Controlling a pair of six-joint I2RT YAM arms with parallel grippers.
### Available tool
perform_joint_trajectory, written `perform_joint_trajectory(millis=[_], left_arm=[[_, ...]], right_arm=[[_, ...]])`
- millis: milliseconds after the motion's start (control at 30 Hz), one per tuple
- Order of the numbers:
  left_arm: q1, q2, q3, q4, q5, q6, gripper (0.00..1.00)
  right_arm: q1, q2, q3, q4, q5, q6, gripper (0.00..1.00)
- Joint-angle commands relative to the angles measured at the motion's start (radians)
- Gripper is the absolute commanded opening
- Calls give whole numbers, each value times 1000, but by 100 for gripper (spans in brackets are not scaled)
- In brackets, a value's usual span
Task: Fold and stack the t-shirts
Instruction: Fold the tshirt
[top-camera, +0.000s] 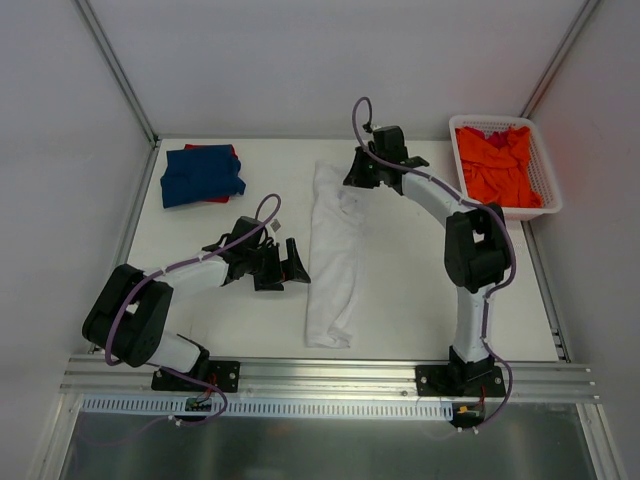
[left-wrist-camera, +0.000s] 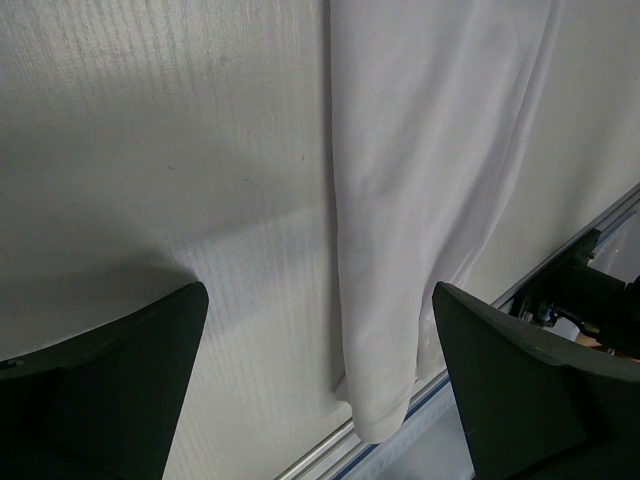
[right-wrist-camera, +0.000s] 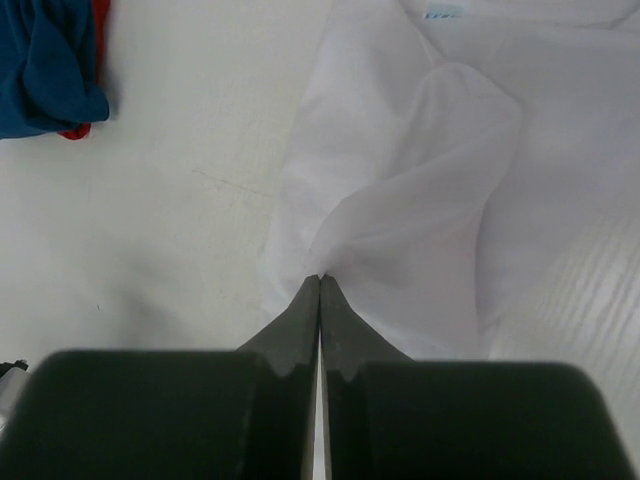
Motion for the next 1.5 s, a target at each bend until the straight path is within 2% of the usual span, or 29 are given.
perform_joint_trajectory(millis=[0,100,167,200,667,1133,1467], left_arm=[[-5,-23,-13,6,19,-4,97],[-3,-26,-13,8,21,-2,98],[-3,-27,-16,6,19,-2,98],[-5,-26,-18,6,19,-2,97],[-5,-27,-19,6,26,-1,97],[-5,-5,-1,6,29,-2,97],[-5,-3,-3,8,30,4,97]], right_arm=[[32,49,59,-20,13,-12,0],[41,92,93,-32,4,-10,1],[47,106,102,-41,6,-10,17],[49,113,102,-41,6,-12,20],[52,159,114,-56,-20,-21,22],[54,-31,157,-127,-16,-119,23],[-38,69,197,-153,4,-131,23]])
